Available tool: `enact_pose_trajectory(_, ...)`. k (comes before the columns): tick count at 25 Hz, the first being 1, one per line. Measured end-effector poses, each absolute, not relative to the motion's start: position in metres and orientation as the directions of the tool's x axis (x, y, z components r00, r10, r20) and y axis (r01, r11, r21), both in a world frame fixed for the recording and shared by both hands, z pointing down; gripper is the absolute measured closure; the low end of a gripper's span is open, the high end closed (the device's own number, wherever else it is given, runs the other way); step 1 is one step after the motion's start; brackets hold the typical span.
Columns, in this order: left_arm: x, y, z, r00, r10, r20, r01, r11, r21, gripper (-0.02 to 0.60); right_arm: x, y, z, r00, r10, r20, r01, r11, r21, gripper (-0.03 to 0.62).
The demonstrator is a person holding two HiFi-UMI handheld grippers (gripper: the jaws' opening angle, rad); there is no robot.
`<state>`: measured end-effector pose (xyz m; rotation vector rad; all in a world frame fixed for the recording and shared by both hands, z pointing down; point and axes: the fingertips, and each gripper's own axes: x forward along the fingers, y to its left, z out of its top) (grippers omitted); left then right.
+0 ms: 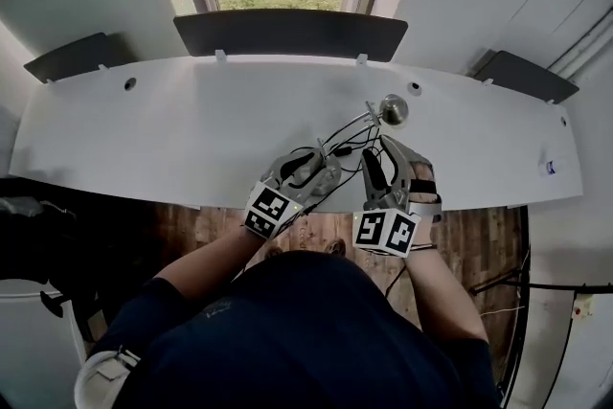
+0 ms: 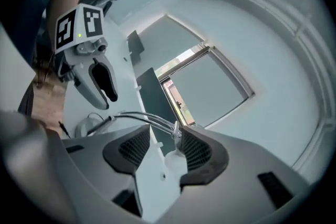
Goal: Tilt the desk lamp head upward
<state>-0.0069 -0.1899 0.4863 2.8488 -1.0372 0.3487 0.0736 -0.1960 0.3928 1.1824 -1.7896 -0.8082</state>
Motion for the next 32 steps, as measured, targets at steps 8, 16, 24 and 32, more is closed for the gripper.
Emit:
enact_pose_trajectory(8,0.000,-0.166,0.412,0.802,-0.589,0.100,-0.594,-0.804,0.035,0.517,0.056,-0.175,0.391,-0.327,-0.908,0.261,-0.731,0.418,0.540,0.518)
enact_pose_trajectory(16,-0.002,-0.162,0.394,0.808,-0.585,0.072,-0.587,-0.809,0.017,0.574,0.050,-0.168,0.402,-0.445,-0.868,0.222,-0.864,0.481,0.147,0.583)
enact_pose_trajectory(24,0.008,-0.148,0.403,0.823,-0.564,0.073,-0.567,-0.822,0.043,0.575,0.045,-0.154,0.428,-0.514,-0.835,0.196,-0.855,0.516,-0.043,0.584)
enact_pose_trajectory(32,0.010,-0.150,0.412,0.825,-0.559,0.086,-0.564,-0.824,0.050,0.575,0.043,-0.151,0.437,-0.533,-0.822,0.201,-0.846,0.524,-0.100,0.585)
